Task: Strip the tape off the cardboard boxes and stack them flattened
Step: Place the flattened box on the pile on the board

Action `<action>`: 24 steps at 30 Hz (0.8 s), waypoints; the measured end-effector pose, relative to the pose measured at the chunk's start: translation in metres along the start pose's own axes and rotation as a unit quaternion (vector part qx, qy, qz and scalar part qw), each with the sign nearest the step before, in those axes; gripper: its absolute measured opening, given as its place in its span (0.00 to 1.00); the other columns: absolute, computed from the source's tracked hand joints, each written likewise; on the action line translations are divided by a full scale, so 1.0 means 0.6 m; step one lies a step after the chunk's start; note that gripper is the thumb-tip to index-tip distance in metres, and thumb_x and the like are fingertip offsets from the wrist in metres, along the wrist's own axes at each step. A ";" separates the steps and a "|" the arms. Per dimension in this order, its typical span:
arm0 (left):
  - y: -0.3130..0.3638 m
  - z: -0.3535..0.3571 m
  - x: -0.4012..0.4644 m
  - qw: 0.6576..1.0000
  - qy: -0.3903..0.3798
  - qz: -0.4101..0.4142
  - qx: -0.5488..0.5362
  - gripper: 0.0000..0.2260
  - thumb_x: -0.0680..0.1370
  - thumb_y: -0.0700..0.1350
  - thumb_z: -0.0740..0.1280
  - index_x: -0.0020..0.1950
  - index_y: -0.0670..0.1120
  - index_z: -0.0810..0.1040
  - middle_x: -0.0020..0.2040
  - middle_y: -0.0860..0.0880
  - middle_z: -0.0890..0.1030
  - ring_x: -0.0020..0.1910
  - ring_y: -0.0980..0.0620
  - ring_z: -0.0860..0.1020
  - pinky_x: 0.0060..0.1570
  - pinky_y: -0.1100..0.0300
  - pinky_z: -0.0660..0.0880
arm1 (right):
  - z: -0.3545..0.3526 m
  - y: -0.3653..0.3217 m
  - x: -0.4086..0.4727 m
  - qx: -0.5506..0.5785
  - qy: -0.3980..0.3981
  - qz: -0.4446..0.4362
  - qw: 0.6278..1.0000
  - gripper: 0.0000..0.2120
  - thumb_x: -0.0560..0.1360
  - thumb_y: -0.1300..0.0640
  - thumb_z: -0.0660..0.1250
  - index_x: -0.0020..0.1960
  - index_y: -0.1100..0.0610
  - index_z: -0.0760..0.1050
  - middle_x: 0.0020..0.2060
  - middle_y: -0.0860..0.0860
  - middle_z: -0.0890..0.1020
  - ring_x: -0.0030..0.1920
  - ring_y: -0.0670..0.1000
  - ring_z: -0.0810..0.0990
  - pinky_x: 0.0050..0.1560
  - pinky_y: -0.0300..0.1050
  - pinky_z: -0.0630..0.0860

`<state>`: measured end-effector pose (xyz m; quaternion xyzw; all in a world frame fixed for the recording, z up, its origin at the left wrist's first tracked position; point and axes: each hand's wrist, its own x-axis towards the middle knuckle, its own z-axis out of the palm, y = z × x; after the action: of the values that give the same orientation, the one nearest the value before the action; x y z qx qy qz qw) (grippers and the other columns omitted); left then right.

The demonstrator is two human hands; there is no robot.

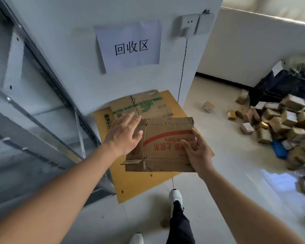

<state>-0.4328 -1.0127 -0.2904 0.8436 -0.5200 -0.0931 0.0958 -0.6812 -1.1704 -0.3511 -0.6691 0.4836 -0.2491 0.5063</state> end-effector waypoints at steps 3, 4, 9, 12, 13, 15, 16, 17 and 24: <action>-0.008 0.022 0.053 0.999 0.004 -0.054 0.005 0.29 0.84 0.61 0.55 0.84 0.53 0.56 0.84 0.47 0.55 0.83 0.45 0.54 0.81 0.46 0.53 | 0.013 -0.003 0.096 0.002 -0.051 -0.006 0.999 0.30 0.75 0.40 0.74 0.73 0.31 0.67 0.56 0.30 0.80 0.56 0.35 0.80 0.50 0.31 0.77; -0.008 0.029 0.068 0.997 0.003 -0.075 0.006 0.29 0.84 0.61 0.54 0.84 0.53 0.56 0.84 0.47 0.55 0.83 0.44 0.54 0.81 0.47 0.53 | 0.016 -0.005 0.127 0.002 -0.071 -0.008 0.997 0.29 0.75 0.39 0.74 0.73 0.31 0.67 0.56 0.30 0.80 0.56 0.34 0.80 0.49 0.30 0.77; -0.005 0.063 0.141 0.986 -0.011 -0.164 -0.007 0.30 0.84 0.61 0.53 0.84 0.54 0.54 0.85 0.49 0.52 0.83 0.45 0.52 0.80 0.49 0.48 | 0.040 -0.016 0.267 -0.003 -0.150 0.005 0.989 0.29 0.74 0.38 0.74 0.72 0.29 0.67 0.62 0.39 0.80 0.58 0.40 0.80 0.52 0.44 0.82; -0.009 0.084 0.178 0.979 -0.019 -0.201 -0.028 0.29 0.84 0.61 0.54 0.84 0.54 0.54 0.85 0.49 0.52 0.83 0.45 0.52 0.81 0.47 0.51 | 0.069 -0.021 0.333 -0.024 -0.180 -0.004 0.983 0.32 0.72 0.35 0.74 0.72 0.28 0.66 0.60 0.36 0.79 0.57 0.40 0.79 0.46 0.42 0.81; -0.011 0.092 0.189 0.977 -0.020 -0.211 -0.035 0.29 0.84 0.60 0.55 0.84 0.54 0.54 0.85 0.49 0.53 0.83 0.45 0.52 0.81 0.47 0.52 | 0.081 -0.023 0.352 -0.034 -0.188 -0.010 0.982 0.33 0.71 0.33 0.75 0.72 0.29 0.66 0.58 0.34 0.79 0.55 0.39 0.79 0.44 0.41 0.80; -0.018 0.107 0.216 0.974 -0.024 -0.223 -0.043 0.29 0.85 0.59 0.56 0.84 0.53 0.54 0.85 0.48 0.54 0.83 0.45 0.52 0.81 0.47 0.52 | 0.109 -0.027 0.391 -0.053 -0.202 -0.018 0.978 0.35 0.69 0.33 0.76 0.72 0.29 0.66 0.56 0.32 0.79 0.54 0.37 0.78 0.44 0.41 0.80; -0.025 0.114 0.233 0.973 -0.026 -0.225 -0.044 0.29 0.85 0.59 0.55 0.84 0.53 0.54 0.84 0.48 0.54 0.83 0.45 0.52 0.81 0.47 0.51 | 0.125 -0.027 0.411 -0.056 -0.207 -0.018 0.976 0.36 0.68 0.33 0.77 0.72 0.29 0.66 0.56 0.33 0.79 0.54 0.37 0.79 0.46 0.42 0.81; -0.033 0.122 0.250 0.973 -0.027 -0.224 -0.043 0.28 0.85 0.58 0.55 0.84 0.53 0.54 0.84 0.48 0.54 0.83 0.45 0.52 0.81 0.48 0.51 | 0.142 -0.026 0.430 -0.057 -0.212 -0.016 0.976 0.37 0.67 0.34 0.78 0.72 0.29 0.67 0.56 0.34 0.81 0.54 0.38 0.79 0.47 0.42 0.81; -0.114 0.192 0.350 0.973 -0.032 -0.227 -0.038 0.30 0.82 0.59 0.55 0.84 0.53 0.56 0.84 0.48 0.55 0.83 0.44 0.55 0.79 0.47 0.50 | 0.247 0.008 0.534 -0.086 -0.224 -0.022 0.971 0.42 0.64 0.34 0.81 0.73 0.31 0.66 0.59 0.34 0.80 0.56 0.32 0.78 0.50 0.33 0.77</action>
<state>-0.3105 -1.1780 -0.4311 0.9319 -0.3142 -0.1588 0.0871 -0.4302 -1.3940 -0.4596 -0.7595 0.3626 -0.0621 0.5365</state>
